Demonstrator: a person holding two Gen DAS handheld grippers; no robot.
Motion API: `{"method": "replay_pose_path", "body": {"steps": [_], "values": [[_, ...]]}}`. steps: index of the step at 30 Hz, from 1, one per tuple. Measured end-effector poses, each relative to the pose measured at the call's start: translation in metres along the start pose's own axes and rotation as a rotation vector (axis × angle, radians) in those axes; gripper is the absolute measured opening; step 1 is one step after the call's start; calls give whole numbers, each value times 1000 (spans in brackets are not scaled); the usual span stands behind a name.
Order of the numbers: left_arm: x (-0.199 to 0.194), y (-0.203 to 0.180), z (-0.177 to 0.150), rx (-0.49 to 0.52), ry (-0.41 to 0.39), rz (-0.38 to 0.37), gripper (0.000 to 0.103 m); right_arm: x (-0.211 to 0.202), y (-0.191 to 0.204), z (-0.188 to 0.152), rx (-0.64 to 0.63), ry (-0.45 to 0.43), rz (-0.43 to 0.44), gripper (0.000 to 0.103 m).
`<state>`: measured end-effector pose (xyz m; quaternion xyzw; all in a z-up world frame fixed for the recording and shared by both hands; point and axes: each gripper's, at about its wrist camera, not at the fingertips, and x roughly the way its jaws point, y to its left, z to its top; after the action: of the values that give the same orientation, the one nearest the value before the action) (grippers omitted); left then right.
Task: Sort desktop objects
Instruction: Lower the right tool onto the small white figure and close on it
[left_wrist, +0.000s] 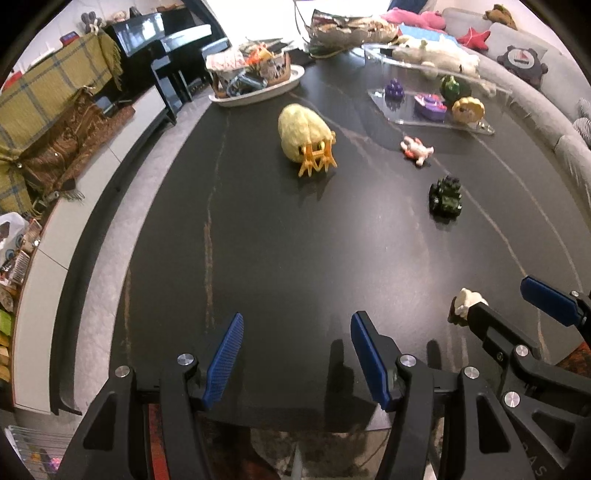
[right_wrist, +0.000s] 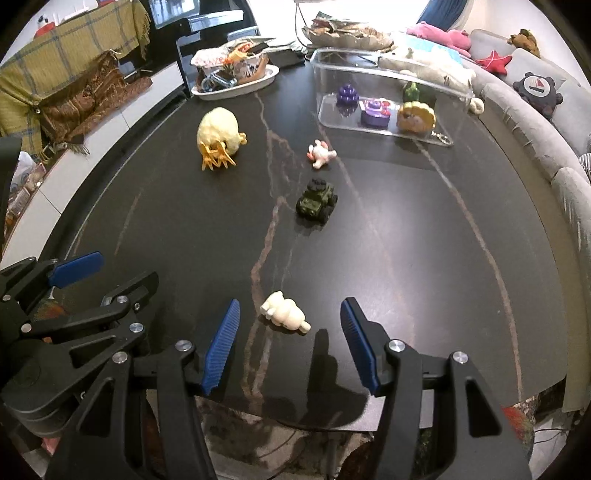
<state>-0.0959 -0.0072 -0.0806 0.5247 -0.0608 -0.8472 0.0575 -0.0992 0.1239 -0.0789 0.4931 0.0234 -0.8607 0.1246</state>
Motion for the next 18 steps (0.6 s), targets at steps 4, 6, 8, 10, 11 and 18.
{"method": "replay_pose_path", "body": {"steps": [4, 6, 8, 10, 11, 18], "values": [[9, -3, 0, 8, 22, 4, 57, 10, 0, -1, -7, 22, -1, 50], [14, -3, 0, 13, 31, 8, 57, 14, 2, -1, -14, 30, 1, 48], [18, -3, 0, 13, 42, 11, 57, 17, 4, -2, -22, 36, 4, 46], [21, -3, 0, 13, 53, 11, 57, 20, 5, -2, -28, 41, 7, 42], [23, -3, 0, 13, 58, 11, 57, 22, 6, -2, -33, 44, 6, 42], [24, -6, 1, 24, 41, 16, 57, 29, 6, -4, -35, 52, 25, 36]]}}
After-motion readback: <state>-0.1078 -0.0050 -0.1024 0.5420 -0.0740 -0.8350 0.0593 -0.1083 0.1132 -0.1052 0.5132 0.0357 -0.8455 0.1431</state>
